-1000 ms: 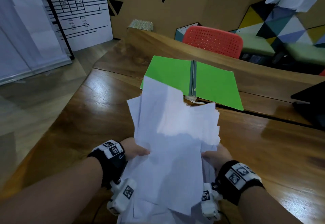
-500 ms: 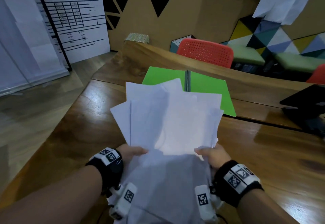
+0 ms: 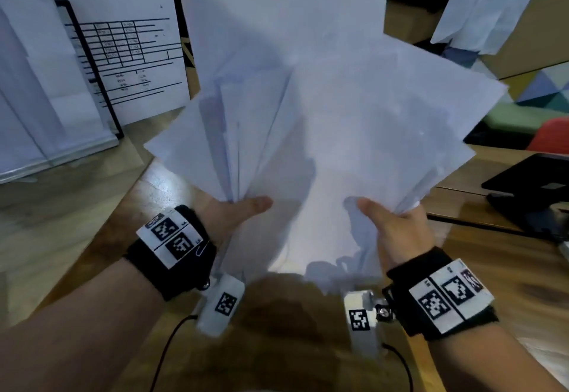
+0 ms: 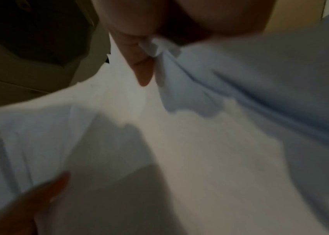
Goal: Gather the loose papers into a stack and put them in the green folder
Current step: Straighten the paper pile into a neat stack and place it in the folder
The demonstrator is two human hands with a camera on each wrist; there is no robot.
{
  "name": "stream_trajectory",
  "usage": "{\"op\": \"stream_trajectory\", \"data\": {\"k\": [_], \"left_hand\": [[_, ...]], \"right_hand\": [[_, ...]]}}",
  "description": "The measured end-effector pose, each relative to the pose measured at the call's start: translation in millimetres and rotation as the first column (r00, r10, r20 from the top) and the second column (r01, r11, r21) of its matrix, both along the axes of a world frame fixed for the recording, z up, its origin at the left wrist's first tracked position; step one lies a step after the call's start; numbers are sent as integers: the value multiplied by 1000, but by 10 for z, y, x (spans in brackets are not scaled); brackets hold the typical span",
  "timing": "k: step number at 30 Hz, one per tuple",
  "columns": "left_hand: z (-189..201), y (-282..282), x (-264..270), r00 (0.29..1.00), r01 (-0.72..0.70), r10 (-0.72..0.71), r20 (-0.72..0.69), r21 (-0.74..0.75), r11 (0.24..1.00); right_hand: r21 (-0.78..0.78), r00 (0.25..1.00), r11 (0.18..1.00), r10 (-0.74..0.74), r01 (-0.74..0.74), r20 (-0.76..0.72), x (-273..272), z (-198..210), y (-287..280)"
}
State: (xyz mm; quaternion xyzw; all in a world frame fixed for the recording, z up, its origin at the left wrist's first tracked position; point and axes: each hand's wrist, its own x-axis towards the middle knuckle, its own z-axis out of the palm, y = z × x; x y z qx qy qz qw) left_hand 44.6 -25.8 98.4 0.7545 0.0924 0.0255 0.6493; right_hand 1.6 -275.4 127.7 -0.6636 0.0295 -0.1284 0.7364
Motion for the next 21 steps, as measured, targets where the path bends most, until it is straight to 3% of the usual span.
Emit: {"op": "stream_trajectory", "data": {"k": [3, 8, 13, 15, 17, 19, 21], "left_hand": [[3, -5, -73, 991, 136, -136, -3, 55, 989], [-96, 82, -14, 997, 26, -34, -70, -119, 993], [141, 216, 19, 937, 330, -278, 211, -275, 903], [200, 152, 81, 932, 342, -302, 200, -211, 916], [289, 14, 149, 958, 262, -252, 139, -59, 963], [413, -95, 178, 975, 179, -180, 130, 21, 984], [532, -83, 212, 945, 194, -186, 269, -6, 981]], "right_hand": [[-26, 1000, 1000, 14, -14, -12, 12, -91, 66], [-14, 986, 995, -104, 103, -130, 9, -183, -109], [-78, 974, 990, 97, -115, -204, 28, -21, -342], [-81, 956, 989, 99, -126, -276, 149, -82, -337], [-67, 937, 997, 7, -32, -349, 279, -136, -283], [-75, 942, 992, -121, 102, -313, 372, -108, -227], [-13, 972, 995, -104, 104, -209, 402, -16, -237]]}}
